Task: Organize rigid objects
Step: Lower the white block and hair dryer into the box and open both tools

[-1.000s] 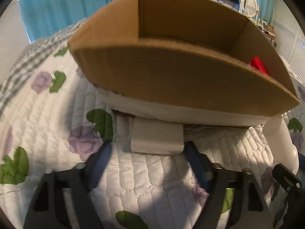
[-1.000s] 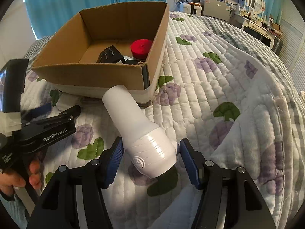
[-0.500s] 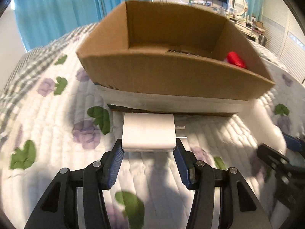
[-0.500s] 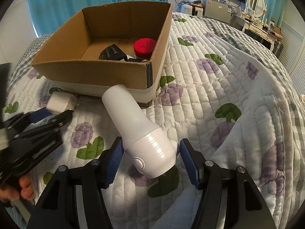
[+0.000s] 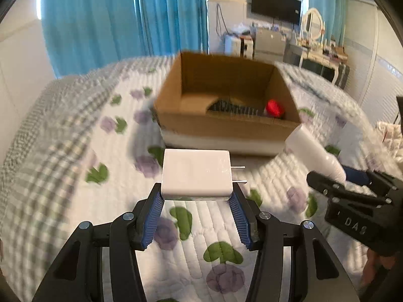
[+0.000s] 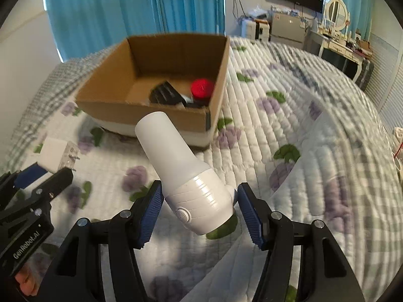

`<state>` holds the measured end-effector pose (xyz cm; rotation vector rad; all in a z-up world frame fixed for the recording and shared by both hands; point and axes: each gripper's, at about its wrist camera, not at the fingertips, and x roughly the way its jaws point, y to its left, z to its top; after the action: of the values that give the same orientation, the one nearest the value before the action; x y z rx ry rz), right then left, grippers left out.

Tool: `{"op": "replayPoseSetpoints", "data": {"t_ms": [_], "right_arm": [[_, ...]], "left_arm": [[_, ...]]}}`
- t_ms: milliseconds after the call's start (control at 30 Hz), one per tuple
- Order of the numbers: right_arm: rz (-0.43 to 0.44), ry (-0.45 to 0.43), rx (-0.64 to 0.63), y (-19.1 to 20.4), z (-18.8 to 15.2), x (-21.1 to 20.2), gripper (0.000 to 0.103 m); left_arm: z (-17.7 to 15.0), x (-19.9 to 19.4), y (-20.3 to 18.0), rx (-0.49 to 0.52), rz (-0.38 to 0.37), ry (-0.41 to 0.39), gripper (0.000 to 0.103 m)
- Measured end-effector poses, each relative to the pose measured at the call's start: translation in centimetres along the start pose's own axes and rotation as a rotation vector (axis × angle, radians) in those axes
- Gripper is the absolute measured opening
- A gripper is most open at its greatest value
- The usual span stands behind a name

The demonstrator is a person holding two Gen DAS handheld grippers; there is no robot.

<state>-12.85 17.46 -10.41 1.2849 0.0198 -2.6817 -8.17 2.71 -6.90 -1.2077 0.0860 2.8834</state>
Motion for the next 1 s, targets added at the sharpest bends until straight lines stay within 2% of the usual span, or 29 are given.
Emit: {"op": "replayPoseSetpoints", "data": {"t_ms": [200,433,600,733,833,900,1000], "right_arm": [[0.026,-0.097,-0.026,0.1,3.4,-4.1,0.06],[0.054,-0.189,-0.064,0.0,10.0,-6.3,0.06],[0.067,-0.21,-0.087,-0.1,14.4,-4.3,0.06],[0.064,-0.201,-0.117,0.1,17.0,-0.9,0.06],[0.063,-0.177,-0.13,0.0,17.8,1.8,0.06],[0.06,-0.161,-0.142,-0.1,17.7,3.1,0.06],[0.05,-0.132,-0.158,-0.5,17.6,5.3,0.06]], "left_arm": [[4.7,-4.2,0.8,0.009,-0.008,-0.14,0.053],[11.1,-3.1,0.2,0.041,-0.001,-0.22,0.053],[14.4,1.7,0.0,0.052,0.017,-0.203,0.053],[15.1,6.6,-0.4,0.067,0.015,-0.138,0.053],[15.0,10.3,-1.0,0.083,0.038,-0.084,0.053],[14.7,11.5,-1.7,0.099,0.054,-0.08,0.053],[14.4,12.9,-2.2,0.103,0.038,-0.063,0.054]]}}
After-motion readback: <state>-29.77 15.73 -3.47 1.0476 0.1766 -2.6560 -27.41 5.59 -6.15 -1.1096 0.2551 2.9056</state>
